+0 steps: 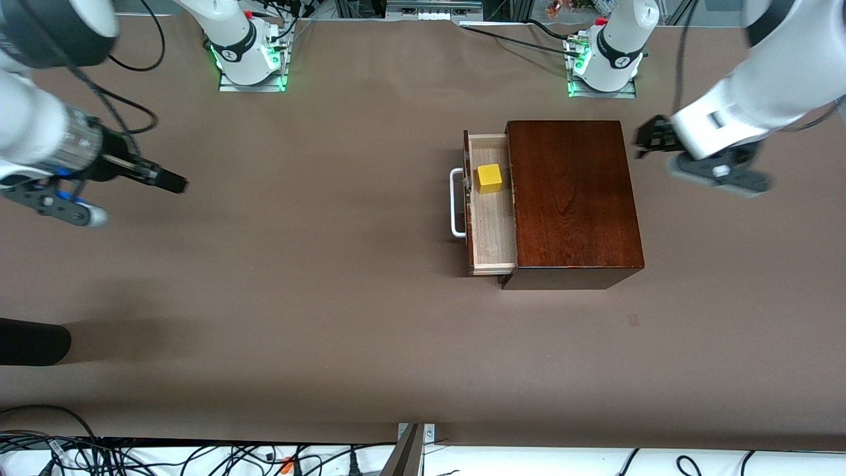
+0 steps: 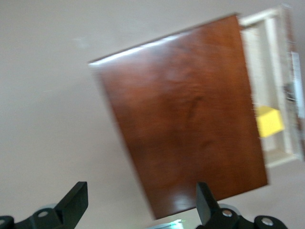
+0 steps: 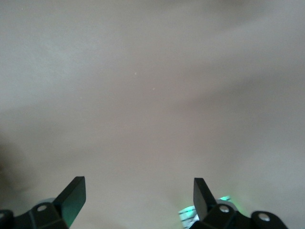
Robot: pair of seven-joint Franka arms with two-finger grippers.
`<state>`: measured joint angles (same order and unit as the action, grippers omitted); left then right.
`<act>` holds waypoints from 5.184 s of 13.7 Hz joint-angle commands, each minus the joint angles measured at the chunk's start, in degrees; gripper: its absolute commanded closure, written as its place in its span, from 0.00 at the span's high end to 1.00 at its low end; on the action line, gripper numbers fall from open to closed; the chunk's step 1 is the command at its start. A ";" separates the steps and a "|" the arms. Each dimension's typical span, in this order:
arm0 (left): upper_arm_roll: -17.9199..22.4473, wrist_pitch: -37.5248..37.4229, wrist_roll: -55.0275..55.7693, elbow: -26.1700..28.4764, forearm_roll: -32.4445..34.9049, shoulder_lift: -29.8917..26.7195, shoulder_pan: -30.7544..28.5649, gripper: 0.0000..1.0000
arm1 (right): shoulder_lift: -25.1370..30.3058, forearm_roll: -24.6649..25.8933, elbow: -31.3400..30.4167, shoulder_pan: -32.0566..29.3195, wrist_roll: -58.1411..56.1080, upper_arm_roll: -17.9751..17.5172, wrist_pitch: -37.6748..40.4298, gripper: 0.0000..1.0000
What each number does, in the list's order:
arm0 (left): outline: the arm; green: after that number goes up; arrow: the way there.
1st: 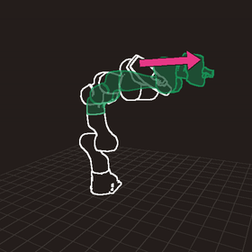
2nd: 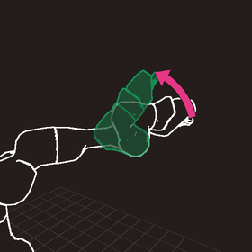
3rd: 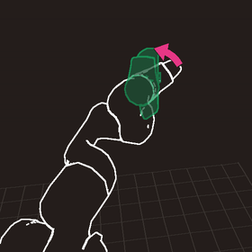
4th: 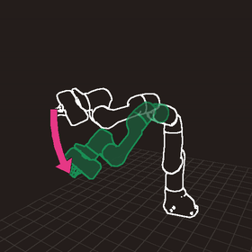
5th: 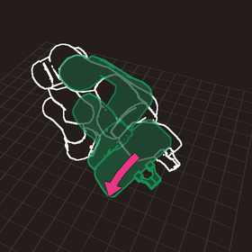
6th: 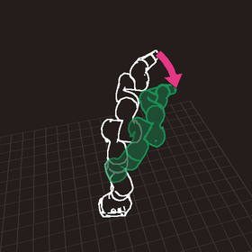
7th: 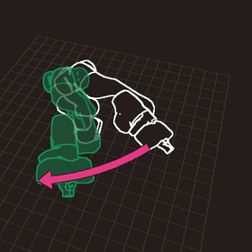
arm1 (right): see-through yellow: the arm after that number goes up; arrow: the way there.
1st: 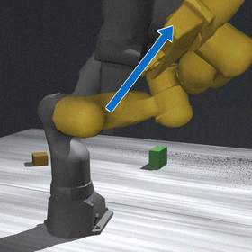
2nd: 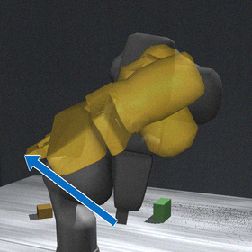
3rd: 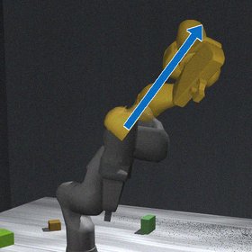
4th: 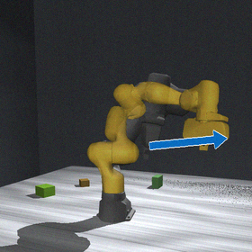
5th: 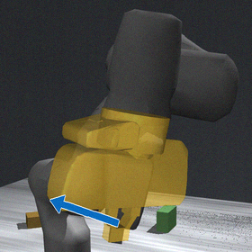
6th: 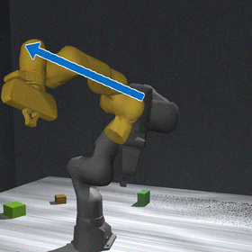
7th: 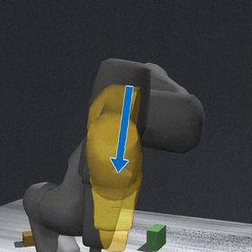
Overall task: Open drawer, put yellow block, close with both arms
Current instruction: 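Withdraw the right gripper to rest while the left gripper reaches the drawer, then place the left gripper against the drawer front beside the handle, then push the drawer into the box with the left gripper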
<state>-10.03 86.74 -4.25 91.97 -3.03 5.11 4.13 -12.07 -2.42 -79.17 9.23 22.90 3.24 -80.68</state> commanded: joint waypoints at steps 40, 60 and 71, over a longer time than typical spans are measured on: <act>-14.67 40.35 -50.06 2.86 14.89 27.76 18.72 1.00 | 9.96 4.18 -12.76 -3.34 -22.81 4.14 -10.63 1.00; -14.23 27.35 -54.99 1.46 16.04 27.14 12.40 1.00 | 9.87 4.18 -12.76 -3.34 -22.81 3.97 -10.37 1.00; -14.32 25.24 -56.49 0.40 16.39 26.70 11.69 1.00 | 9.87 4.18 -12.76 -3.34 -22.81 3.97 -10.46 1.00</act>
<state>-24.31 114.15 -58.74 93.07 12.02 33.09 16.44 -3.27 1.98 -91.41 6.07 -0.16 7.53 -91.15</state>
